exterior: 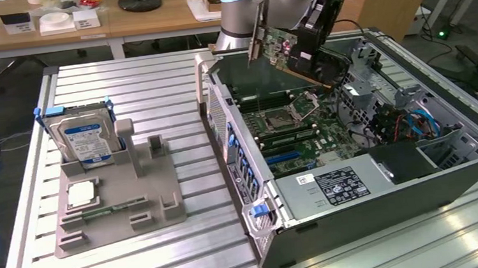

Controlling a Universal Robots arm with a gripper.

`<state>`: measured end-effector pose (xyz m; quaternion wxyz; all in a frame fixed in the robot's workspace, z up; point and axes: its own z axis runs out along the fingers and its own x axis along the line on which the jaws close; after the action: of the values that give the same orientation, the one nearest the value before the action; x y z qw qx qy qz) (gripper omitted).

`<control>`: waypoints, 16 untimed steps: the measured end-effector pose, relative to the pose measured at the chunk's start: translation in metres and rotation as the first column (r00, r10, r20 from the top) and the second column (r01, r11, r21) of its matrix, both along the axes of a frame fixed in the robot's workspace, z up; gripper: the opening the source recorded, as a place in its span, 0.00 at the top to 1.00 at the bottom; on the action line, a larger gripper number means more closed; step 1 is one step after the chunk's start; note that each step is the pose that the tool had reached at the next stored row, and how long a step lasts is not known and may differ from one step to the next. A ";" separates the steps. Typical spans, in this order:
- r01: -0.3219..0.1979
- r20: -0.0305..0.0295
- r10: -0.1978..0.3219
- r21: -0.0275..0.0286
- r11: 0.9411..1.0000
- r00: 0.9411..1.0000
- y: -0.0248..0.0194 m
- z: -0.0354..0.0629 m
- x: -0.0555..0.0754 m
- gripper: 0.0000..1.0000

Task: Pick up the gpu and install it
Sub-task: 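Insert the gpu into the slot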

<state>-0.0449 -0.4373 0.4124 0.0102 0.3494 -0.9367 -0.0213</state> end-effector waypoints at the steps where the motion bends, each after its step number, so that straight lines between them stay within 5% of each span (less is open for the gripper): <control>1: -0.016 0.000 0.016 0.000 1.000 1.000 0.0000 0.0000 0.000 0.72; 9: -0.150 0.000 0.150 0.000 0.989 0.989 0.0000 -0.0004 0.000 0.72; 16: -0.272 0.000 0.272 0.000 0.962 0.962 0.0000 -0.0010 0.000 0.72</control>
<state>-0.0449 -0.4373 0.4115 0.0130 0.4748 -0.8798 -0.0197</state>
